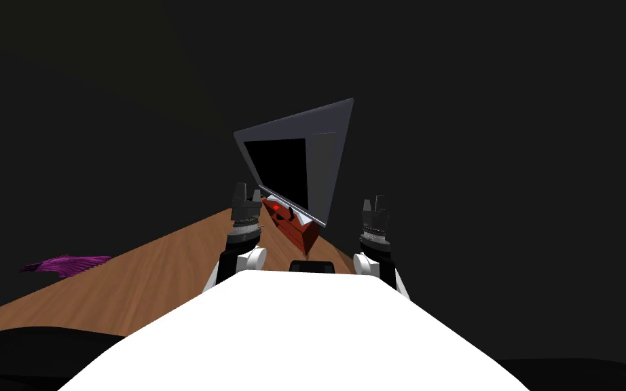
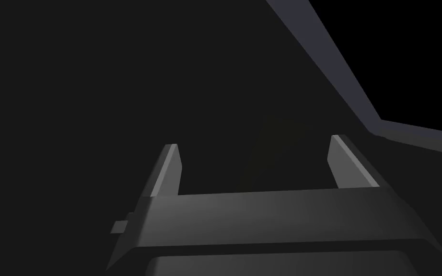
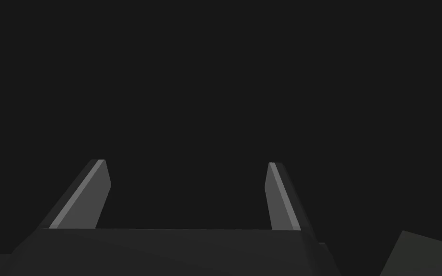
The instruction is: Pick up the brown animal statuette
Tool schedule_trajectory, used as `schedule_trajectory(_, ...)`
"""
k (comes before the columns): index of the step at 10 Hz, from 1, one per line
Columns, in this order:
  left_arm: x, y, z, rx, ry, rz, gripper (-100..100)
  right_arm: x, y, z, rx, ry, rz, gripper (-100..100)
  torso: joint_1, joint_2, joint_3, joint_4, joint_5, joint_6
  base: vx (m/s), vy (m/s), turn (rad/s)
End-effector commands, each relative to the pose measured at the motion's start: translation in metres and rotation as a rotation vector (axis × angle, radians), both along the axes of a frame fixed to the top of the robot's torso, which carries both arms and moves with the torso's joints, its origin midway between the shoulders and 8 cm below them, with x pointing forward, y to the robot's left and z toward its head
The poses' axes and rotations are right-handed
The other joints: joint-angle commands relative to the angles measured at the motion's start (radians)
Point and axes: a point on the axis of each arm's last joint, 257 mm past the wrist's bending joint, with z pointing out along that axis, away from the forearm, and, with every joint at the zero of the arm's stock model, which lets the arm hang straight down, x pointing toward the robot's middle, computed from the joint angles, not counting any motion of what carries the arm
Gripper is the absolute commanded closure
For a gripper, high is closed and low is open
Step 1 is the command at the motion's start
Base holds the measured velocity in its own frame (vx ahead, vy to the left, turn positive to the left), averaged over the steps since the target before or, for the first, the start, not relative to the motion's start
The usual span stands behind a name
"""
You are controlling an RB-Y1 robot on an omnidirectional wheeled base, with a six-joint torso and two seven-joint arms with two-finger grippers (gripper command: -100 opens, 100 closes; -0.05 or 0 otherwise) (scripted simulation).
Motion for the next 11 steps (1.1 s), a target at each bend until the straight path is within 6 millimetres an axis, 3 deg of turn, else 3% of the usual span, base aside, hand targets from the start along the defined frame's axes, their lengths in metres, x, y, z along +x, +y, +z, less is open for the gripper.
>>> schedule_trajectory(1, 0.005, -0.006, -0.008, 0.027, 0.022, -0.014, -100, 0.0, 0.0, 0.0, 0.0, 0.0, 0.0, 0, 0.0, 0.0, 0.0, 0.0, 0.0, 0.0, -0.033, 0.035, 0.016)
schedule_trajectory(5, 0.028, -0.026, -0.047, 0.122, 0.116, -0.05, -100, 0.0, 0.0, 0.0, 0.0, 0.0, 0.0, 0, 0.008, 0.007, 0.004, 0.002, 0.002, 0.0, -0.1, 0.103, -0.005)
schedule_trajectory(11, 0.055, -0.048, -0.111, 0.253, 0.248, -0.077, -100, 0.0, 0.0, 0.0, 0.0, 0.0, 0.0, 0, 0.006, 0.002, 0.001, 0.0, 0.001, 0.0, -0.041, 0.096, -0.022)
